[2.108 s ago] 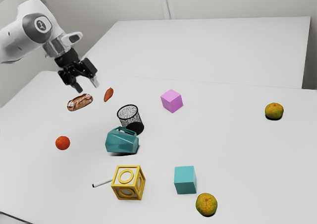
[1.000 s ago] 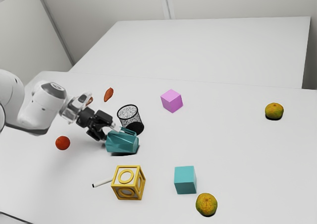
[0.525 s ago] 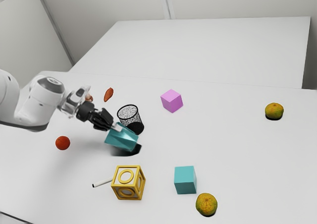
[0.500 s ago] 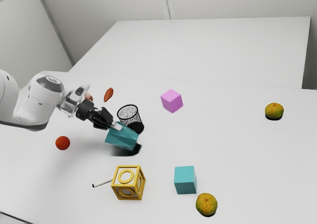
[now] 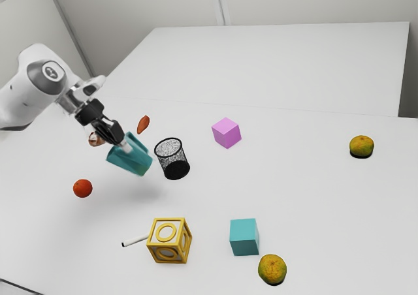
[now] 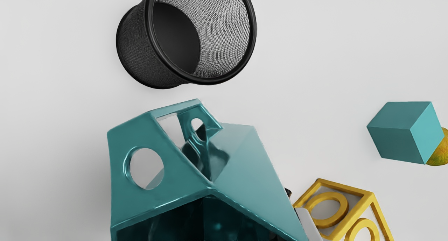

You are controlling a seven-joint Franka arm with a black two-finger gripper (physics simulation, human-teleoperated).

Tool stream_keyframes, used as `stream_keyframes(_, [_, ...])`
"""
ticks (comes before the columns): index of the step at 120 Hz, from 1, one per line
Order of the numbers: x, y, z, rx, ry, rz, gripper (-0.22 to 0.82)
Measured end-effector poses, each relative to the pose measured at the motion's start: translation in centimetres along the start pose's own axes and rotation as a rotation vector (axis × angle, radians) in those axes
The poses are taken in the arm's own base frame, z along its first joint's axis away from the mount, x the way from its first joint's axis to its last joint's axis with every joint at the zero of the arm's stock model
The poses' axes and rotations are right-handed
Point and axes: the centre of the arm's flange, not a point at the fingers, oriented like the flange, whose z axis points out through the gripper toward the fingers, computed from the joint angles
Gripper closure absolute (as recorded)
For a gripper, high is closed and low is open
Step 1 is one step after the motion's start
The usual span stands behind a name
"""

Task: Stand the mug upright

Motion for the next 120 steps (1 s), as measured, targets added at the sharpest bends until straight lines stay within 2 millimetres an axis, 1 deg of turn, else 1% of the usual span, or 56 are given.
stream_keyframes(6, [0.8,0.7,-0.6,0.072,-0.043,0.022,0.79])
stream_keyframes(12, [1.4,1.3,-0.5,0.135,-0.084,0.039,0.79])
stream_keyframes(24, [2.6,2.0,1.0,0.23,-0.144,0.058,0.79])
stream_keyframes(39, [4.5,1.9,3.7,0.324,-0.195,0.069,0.79])
stream_keyframes(44, [4.8,1.6,4.4,0.342,-0.201,0.062,0.79])
stream_keyframes(49, [5.0,0.7,4.9,0.358,-0.202,0.043,0.79])
stream_keyframes(61, [4.5,-2.2,4.9,0.401,-0.194,-0.022,0.79])
stream_keyframes(68, [4.4,-3.0,5.2,0.42,-0.193,-0.045,0.79])
stream_keyframes(73, [4.5,-3.1,5.5,0.432,-0.192,-0.053,0.79])
stream_keyframes(90, [5.0,-2.3,6.6,0.473,-0.197,-0.062,0.79])
stream_keyframes(107, [5.0,-3.2,7.9,0.497,-0.203,-0.106,0.79])
stream_keyframes(120, [5.2,-3.2,8.9,0.508,-0.205,-0.128,0.79])
